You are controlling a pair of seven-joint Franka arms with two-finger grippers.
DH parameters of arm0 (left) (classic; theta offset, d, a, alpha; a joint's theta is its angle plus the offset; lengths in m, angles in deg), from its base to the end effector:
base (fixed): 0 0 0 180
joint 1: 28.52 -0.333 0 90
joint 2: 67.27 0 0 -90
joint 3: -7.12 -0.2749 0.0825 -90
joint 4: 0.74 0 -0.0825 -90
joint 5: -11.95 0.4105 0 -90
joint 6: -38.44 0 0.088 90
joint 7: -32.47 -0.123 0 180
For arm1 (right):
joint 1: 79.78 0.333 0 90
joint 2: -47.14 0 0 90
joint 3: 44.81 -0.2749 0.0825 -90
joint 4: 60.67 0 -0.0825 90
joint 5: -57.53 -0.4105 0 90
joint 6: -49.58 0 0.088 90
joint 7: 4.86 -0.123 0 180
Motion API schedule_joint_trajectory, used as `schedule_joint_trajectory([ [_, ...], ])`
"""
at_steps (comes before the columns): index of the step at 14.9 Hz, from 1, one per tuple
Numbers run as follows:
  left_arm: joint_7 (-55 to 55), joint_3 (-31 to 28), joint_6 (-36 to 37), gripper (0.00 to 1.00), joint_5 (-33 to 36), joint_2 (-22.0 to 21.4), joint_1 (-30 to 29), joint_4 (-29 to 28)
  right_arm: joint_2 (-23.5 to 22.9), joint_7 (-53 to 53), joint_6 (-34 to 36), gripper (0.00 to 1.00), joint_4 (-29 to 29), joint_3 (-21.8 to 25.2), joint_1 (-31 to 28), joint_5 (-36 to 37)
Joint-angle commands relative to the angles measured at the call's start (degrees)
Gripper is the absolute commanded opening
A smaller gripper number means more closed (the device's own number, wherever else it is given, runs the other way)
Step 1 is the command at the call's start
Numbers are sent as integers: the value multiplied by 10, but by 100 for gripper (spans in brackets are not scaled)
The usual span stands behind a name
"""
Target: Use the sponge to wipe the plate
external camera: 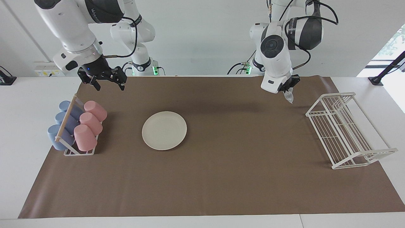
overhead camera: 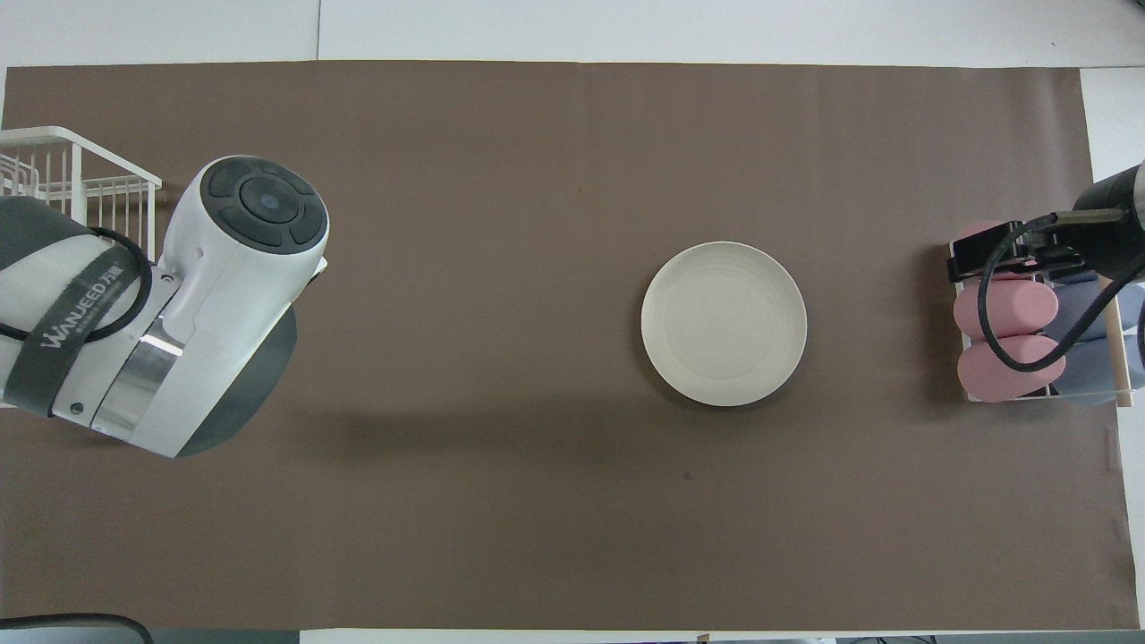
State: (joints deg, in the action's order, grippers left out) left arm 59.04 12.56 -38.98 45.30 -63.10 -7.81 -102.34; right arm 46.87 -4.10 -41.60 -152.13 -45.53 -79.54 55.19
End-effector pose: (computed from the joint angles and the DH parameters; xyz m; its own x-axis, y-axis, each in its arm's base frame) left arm 0.5233 -0.1707 0.4407 0.9858 0.0506 -0.1602 -0.0700 -0.7433 -0.6653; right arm 0.5833 0.0147 0.5538 0.9995 0.0292 -0.0091 0.0288 -0.9987 -0.0410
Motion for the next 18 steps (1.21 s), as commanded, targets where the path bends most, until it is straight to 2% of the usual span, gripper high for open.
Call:
schedule_joint_trajectory([
  [1,8,-5,41,0,66,24,11,33,3,31,-12,100,-5,-2,0,22],
  [6,8,-11,32,0,186,76,-12,35,4,52,3,100,-6,-1,-1,29],
  [10,9,-11,-41,0,254,106,-75,35,0,61,8,100,-1,6,1,31],
  [13,48,-11,-75,0,262,129,-102,33,-10,64,36,100,25,6,0,51],
  [18,80,-11,-124,0,263,146,-119,31,-3,57,35,100,9,8,-1,47],
])
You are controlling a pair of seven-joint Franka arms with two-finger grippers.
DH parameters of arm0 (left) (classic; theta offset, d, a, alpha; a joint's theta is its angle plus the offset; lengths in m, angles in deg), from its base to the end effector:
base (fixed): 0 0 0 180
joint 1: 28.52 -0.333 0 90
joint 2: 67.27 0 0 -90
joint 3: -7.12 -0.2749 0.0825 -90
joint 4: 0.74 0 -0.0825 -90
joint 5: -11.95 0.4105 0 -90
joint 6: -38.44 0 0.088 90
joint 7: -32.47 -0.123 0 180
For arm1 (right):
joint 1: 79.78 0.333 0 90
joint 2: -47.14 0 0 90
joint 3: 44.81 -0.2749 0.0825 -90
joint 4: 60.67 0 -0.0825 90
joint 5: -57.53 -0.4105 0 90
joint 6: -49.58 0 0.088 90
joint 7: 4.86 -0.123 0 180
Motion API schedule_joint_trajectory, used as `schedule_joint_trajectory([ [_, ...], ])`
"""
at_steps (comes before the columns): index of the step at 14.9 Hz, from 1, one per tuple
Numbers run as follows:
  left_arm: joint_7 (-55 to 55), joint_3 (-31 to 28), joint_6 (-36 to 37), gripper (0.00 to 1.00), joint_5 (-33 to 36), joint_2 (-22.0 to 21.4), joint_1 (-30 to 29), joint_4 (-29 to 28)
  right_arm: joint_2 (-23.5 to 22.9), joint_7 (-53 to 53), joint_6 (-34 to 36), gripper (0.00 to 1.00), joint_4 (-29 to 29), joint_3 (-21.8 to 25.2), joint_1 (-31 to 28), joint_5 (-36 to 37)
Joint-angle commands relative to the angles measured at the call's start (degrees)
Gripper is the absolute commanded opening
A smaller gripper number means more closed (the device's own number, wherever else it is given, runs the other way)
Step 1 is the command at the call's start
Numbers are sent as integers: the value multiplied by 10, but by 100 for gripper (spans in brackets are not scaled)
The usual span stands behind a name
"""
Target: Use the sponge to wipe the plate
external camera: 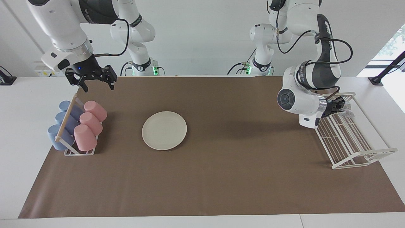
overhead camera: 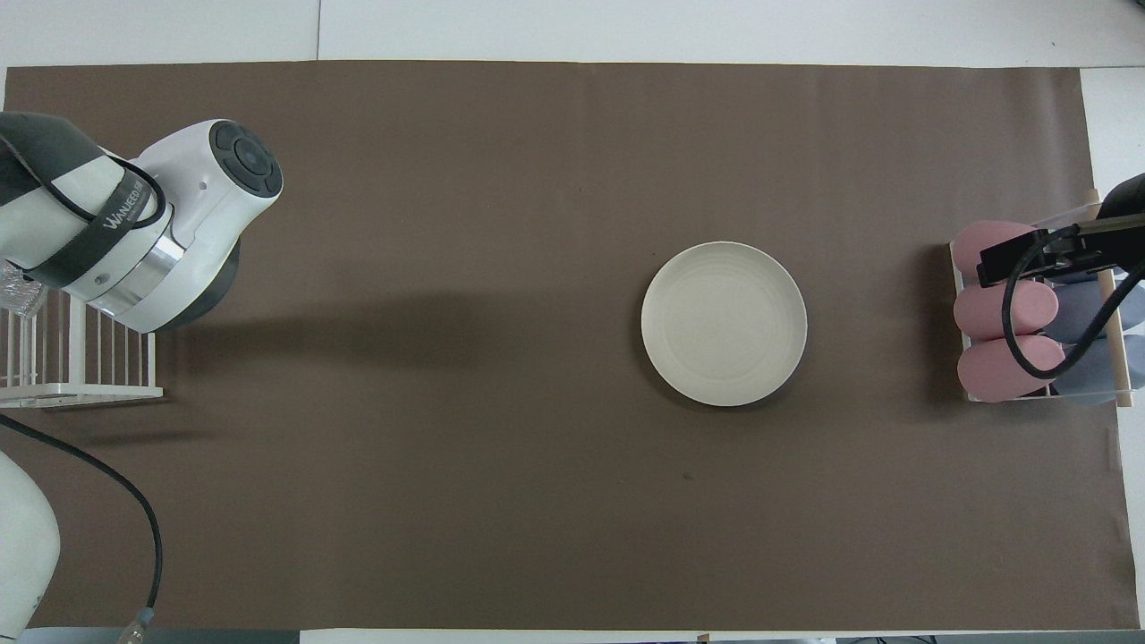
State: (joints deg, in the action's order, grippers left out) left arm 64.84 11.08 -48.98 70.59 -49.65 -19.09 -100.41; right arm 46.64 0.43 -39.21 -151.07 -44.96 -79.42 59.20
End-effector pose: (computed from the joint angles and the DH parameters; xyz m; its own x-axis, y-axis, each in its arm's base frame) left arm 0.6162 -0.0328 0.3569 0.9963 0.0857 -0.0040 0.0358 -0.4579 -0.8883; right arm 0.5801 0.0015 0.5571 0.9942 0.1004 -0.0393 0.1014 -0.9945 0.0256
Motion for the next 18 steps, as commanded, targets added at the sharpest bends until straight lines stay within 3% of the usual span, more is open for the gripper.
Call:
schedule_joint_trajectory([
  [1,26,4,-34,0,11,13,-12,10,1,7,9,100,-6,2,-2,7],
  [14,90,5,-97,0,15,12,-39,-8,1,-11,4,100,-3,-6,0,2],
  [15,90,5,-97,5,14,12,-39,-8,1,-12,4,100,-3,-6,0,2],
  [18,91,5,-98,43,4,12,-39,-7,1,-13,4,100,-3,-6,1,2],
])
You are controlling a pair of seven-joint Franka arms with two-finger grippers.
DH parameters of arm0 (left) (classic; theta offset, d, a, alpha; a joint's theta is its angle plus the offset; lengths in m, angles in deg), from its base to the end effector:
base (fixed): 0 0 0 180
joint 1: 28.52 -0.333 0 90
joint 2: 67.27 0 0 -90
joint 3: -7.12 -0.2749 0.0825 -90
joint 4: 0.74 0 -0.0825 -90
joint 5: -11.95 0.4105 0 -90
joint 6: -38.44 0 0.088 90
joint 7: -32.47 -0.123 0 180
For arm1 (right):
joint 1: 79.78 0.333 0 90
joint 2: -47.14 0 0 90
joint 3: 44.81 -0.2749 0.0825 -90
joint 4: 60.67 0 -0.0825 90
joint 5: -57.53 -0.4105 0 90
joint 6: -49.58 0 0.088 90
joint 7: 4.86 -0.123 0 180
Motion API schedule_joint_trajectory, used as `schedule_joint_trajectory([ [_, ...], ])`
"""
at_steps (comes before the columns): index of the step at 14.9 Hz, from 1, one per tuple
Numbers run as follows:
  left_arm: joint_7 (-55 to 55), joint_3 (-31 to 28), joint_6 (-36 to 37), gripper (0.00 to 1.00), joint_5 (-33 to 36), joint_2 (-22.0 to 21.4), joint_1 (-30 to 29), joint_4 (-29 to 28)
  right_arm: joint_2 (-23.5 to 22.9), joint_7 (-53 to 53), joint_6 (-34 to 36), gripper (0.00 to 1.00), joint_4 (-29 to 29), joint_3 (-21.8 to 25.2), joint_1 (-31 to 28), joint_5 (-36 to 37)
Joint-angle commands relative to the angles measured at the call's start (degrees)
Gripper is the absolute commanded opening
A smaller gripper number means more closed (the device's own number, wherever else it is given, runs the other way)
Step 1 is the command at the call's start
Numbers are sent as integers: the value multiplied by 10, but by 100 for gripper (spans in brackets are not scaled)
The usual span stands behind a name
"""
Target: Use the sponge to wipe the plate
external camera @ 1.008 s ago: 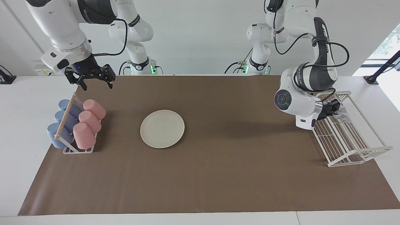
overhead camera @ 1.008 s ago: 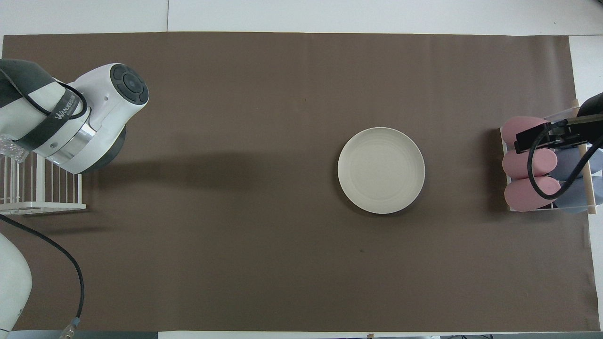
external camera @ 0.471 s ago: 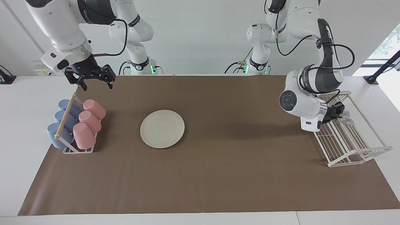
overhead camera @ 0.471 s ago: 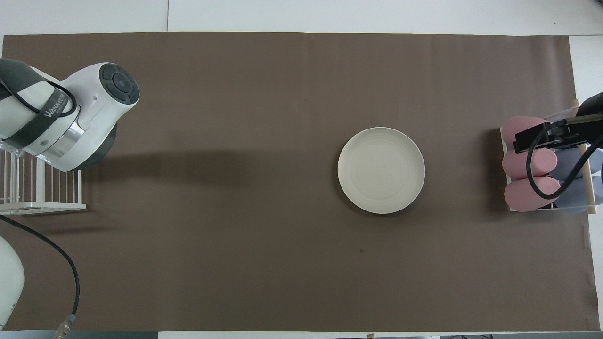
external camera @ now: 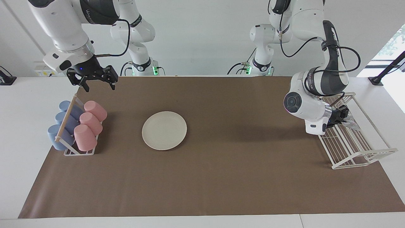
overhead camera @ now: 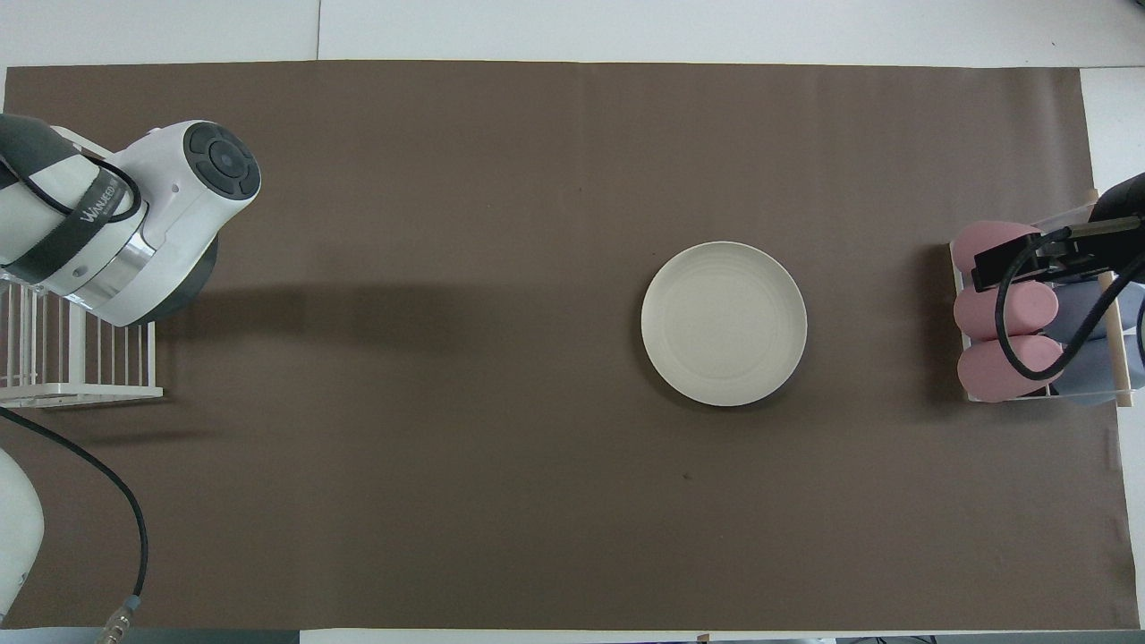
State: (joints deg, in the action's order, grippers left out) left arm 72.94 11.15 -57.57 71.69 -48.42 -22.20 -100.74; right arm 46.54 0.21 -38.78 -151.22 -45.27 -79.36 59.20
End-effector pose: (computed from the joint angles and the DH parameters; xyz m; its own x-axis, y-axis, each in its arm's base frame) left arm 0.6341 -0.0139 0.3406 0.9836 0.0902 0.1559 0.1802 -0.5009 -0.8465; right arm 0.5793 0.0052 0.5542 0.9934 0.1028 -0.0510 0.1041 -0.9943 0.0246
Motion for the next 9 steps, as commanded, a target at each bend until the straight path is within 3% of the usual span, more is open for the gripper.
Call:
schedule_joint_trajectory([
  [1,11,5,-14,57,-15,0,-6,-4,2,-10,-1,100,-1,-3,0,2],
  [9,12,5,-15,76,-19,0,-2,-3,3,-10,2,100,-1,-3,0,2],
])
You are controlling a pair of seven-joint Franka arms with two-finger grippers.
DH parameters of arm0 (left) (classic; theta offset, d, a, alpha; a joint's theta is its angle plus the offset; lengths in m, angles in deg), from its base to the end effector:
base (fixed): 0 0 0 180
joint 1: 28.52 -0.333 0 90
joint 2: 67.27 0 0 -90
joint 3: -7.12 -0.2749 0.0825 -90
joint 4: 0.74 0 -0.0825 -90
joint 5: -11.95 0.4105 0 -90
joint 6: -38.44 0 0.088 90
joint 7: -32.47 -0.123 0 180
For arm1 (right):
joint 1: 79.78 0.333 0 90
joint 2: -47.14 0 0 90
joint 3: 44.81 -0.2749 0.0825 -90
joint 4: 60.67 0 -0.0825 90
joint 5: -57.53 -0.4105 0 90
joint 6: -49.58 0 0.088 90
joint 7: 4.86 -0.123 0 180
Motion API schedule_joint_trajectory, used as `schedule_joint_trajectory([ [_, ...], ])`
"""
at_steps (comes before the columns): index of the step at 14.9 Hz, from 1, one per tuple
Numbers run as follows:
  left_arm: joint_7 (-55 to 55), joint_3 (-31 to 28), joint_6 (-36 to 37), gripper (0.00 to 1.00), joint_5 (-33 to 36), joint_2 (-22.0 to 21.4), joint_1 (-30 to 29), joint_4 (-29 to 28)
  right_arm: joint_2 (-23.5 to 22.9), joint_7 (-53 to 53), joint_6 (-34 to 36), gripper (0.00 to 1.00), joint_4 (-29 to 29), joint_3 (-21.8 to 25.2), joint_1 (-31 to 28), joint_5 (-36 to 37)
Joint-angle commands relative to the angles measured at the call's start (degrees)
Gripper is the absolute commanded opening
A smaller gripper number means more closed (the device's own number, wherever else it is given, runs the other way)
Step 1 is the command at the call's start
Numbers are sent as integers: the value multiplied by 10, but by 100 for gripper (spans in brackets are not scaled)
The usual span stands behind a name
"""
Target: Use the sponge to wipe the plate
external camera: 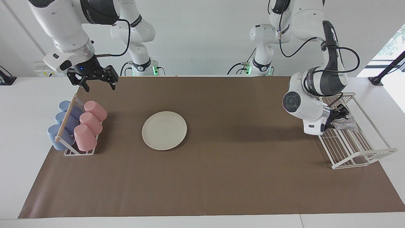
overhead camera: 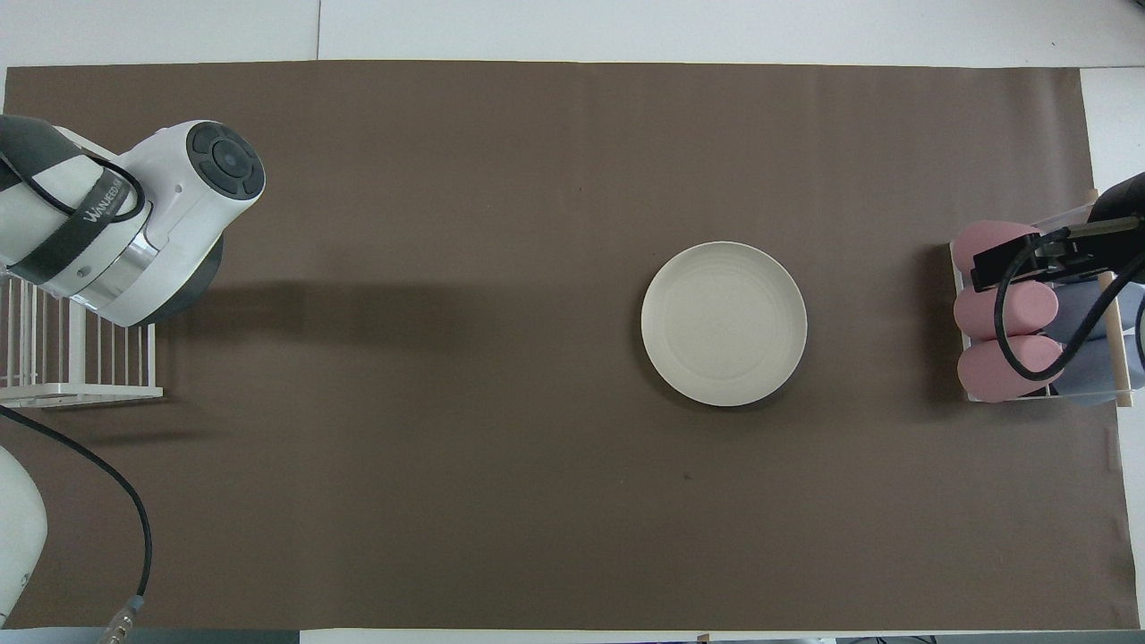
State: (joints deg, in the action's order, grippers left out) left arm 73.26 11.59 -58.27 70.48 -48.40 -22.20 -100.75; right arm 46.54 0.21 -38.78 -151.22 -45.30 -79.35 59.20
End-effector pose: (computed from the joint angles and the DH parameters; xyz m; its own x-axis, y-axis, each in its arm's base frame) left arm 0.6341 -0.0209 0.3383 0.9830 0.0913 0.1593 0.1834 -0.5239 -0.8318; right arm 0.5793 0.0056 0.5542 0.9933 0.1035 -0.0510 0.1048 -0.9942 0.0246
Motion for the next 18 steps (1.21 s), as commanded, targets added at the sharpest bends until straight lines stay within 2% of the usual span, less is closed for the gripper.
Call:
schedule_joint_trajectory([
  [1,9,1,-8,81,-16,-1,-1,-2,3,-10,2,100,-1,-3,0,2],
  [3,9,3,-8,100,-39,-5,-1,3,3,-10,3,100,-2,-3,0,2],
  [5,4,5,-8,100,-68,-12,-1,19,2,-11,2,100,-1,-3,0,2],
  [13,-4,5,-4,100,-285,-60,-5,86,3,-10,2,100,-1,-3,0,2],
  [16,-74,-4,-3,100,-399,-119,-13,85,3,-10,3,100,-2,-3,0,2],
  [18,-139,-3,14,100,-467,-155,-44,84,3,-10,3,100,-1,-3,0,2],
])
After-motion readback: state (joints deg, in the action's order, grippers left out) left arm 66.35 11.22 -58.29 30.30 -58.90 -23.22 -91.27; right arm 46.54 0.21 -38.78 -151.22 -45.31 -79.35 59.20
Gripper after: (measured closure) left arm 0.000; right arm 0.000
